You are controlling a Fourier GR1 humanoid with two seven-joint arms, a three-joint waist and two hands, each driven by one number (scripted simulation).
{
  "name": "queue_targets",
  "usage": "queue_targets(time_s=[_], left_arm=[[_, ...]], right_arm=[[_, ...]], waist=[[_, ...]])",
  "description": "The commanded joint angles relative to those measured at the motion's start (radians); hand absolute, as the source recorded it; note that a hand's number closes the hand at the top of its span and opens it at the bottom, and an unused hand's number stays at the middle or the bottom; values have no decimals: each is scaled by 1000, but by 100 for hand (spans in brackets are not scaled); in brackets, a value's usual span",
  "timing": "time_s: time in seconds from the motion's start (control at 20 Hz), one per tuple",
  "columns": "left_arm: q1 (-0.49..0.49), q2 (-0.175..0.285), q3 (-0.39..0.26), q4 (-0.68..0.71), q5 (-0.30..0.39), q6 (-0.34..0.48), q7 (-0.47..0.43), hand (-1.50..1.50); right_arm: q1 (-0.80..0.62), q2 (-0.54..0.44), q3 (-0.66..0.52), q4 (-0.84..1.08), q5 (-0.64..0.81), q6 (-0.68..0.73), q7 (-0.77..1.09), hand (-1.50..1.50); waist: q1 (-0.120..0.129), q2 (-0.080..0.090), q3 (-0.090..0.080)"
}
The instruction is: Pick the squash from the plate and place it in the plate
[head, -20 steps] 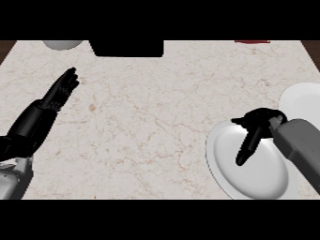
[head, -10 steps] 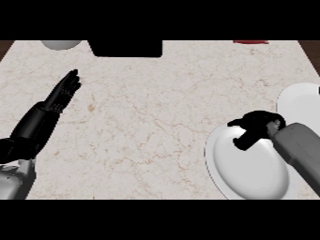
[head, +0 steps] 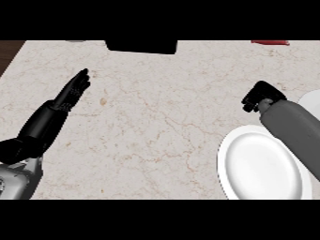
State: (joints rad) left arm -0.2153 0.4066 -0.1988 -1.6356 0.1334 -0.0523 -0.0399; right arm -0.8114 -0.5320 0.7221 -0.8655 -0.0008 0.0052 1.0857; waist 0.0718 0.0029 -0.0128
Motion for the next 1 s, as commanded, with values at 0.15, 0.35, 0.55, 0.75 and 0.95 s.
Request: queue_targets(time_s=[0.15,0.35,0.55,0.75,0.95], left_arm=[[-18,9,6,22,0,-21,-9,0],[-43,14,38,45,17,-23,6,0],[-19,7,26,37,-1,-12,8,0],[-7,6,47,36,9,-3,12,0],[-3,11,54,35,-2,-3,-4,0]], right_arm=[[-226,111,104,173,324,-278,288,150],[-350,209,111,244,415,-282,377,150],[-427,276,95,342,485,-308,400,150],[-469,303,89,460,552,-326,401,150],[-530,299,73,551,603,-340,401,150]], waist=[[15,6,8],[-15,0,9],[-34,-10,10],[-51,-14,10],[-67,-16,10]])
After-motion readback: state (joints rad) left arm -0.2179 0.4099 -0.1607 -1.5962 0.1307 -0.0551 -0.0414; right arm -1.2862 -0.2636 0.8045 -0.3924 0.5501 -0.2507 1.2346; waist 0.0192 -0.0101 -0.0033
